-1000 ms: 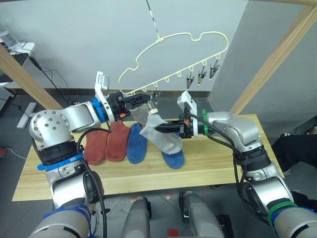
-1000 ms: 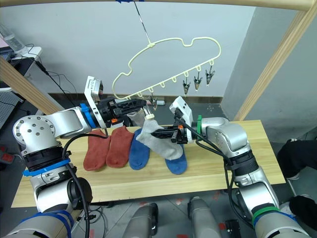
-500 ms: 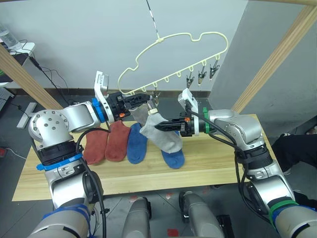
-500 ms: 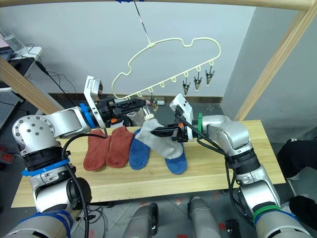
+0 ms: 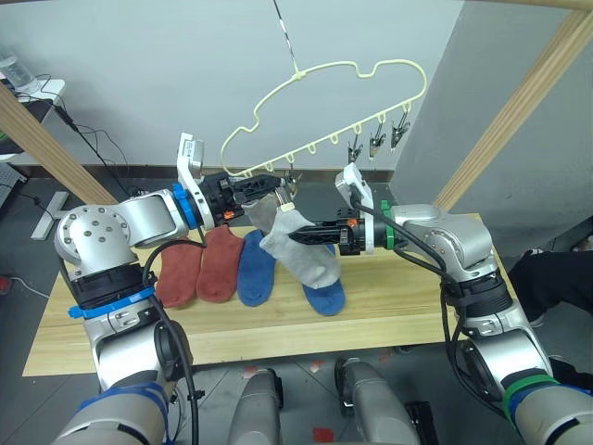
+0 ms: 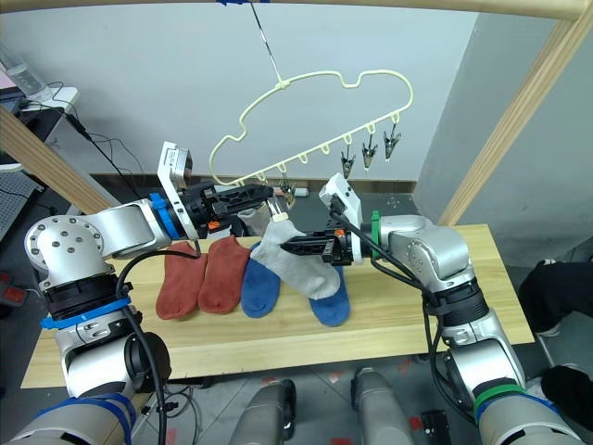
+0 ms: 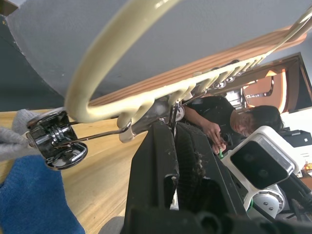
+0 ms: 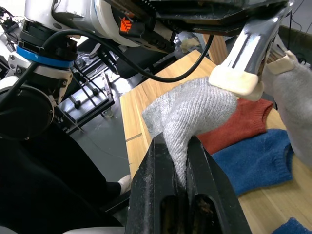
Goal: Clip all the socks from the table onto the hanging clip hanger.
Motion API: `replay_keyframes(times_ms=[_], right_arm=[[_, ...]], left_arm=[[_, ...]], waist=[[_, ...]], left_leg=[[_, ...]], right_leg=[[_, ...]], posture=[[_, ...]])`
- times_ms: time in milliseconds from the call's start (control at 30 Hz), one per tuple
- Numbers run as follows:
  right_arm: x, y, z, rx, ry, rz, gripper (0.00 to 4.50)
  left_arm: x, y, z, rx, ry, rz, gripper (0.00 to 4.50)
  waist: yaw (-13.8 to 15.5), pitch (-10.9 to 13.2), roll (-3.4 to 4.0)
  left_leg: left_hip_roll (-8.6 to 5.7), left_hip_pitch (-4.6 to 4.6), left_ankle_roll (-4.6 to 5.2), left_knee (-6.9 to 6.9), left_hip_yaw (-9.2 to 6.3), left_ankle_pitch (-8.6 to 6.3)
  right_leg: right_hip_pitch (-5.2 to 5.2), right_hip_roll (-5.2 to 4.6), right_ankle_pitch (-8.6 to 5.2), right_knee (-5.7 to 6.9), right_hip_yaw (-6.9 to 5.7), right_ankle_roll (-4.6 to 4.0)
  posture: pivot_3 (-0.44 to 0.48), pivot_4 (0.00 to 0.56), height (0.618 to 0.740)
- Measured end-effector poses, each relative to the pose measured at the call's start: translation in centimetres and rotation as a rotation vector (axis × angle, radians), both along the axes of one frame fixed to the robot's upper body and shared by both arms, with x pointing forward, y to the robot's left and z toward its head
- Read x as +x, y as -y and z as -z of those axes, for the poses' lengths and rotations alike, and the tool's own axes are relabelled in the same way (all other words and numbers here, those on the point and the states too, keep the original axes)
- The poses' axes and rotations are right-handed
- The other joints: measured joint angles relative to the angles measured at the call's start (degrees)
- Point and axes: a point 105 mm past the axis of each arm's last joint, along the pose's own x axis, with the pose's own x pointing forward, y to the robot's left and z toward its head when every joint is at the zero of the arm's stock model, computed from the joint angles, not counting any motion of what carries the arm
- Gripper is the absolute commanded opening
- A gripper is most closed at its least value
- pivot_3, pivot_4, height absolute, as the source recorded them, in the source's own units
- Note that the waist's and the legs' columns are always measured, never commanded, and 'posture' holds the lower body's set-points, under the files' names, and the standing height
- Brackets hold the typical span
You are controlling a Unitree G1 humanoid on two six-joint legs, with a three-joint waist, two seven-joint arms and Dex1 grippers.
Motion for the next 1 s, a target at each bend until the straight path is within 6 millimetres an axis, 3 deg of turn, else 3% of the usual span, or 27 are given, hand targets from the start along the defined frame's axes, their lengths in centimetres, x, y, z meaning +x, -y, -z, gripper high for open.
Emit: replay_keyframes(times_ms=[433, 1000], right_arm=[[1.2, -0.1, 1.7, -0.023, 0.009, 0.071, 0.03], [1.2, -0.2, 0.8, 0.003, -0.004, 0.064, 0.03]], left_arm=[[0.1, 0.0, -0.1, -0.001, 0.0, -0.003, 0.0], [0.1, 0.1, 0.1, 0.021, 0.031, 0.0, 0.0]], waist=[[-0.01, 0.0, 0.0], [-0.01, 0.0, 0.0]], left_leg=[[0.0, -0.01, 0.0, -0.01, 0.02, 0.0], [0.0, -0.01, 0.0, -0.01, 0.01, 0.0]], right_leg=[[0.0, -0.01, 0.0, -0.02, 0.02, 0.0], [-0.01, 0.0, 0.0, -0.02, 0.02, 0.0]], posture=[[-0.027, 0.263, 0.74], [-0.03, 0.259, 0.74]])
